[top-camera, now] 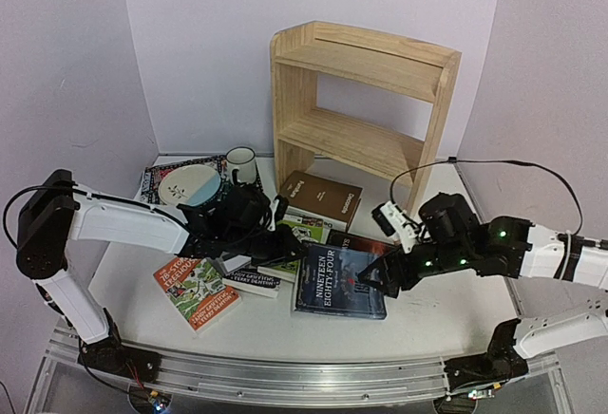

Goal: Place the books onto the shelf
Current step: Pass from the left arm to the right

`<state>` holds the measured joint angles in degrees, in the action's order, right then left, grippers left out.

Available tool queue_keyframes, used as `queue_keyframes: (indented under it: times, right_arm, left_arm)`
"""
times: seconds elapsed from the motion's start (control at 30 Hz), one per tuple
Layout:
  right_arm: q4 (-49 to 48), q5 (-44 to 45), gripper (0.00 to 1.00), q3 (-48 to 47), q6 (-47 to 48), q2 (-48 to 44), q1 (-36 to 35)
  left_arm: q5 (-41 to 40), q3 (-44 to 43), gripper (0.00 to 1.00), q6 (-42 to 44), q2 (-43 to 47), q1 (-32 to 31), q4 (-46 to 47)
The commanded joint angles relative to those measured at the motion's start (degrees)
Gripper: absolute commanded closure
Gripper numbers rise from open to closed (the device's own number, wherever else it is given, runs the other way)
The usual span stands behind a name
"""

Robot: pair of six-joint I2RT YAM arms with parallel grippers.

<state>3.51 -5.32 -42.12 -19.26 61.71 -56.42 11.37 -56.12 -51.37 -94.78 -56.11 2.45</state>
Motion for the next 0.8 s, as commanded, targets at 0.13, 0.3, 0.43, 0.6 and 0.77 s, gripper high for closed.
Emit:
queue_keyframes:
  times: [0.13, 0.3, 0.43, 0.6, 0.77]
  right_arm:
    - [0.5, 31.9, 0.15, -6.4, 18.3, 8.5, -22.1]
    - [-1.1, 42.8, 0.13, -6.5, 25.2, 14.2, -29.3]
    - [-1.3, 46.3, 0.13, -7.3, 25.5, 20.3, -31.2]
    - [-6.1, 50.2, 0.12, -6.2, 25.5, 26.3, -31.6]
    - [-11.1, 53.2, 0.11, -5.4, 27.5, 30.2, -31.6]
  left_arm:
    - [2.3, -1.8, 1.0, -1.0, 3.7, 1.1, 3.7]
    - [2.9, -1.6, 1.0, -1.4, 3.7, 1.5, 3.6]
    - [3.3, -1.5, 1.0, -1.7, 3.8, 1.7, 3.5]
    - [3.9, -1.3, 1.0, -2.3, 3.9, 1.8, 3.6]
    - [4.7, -1.2, 1.0, -2.7, 3.7, 1.8, 3.6]
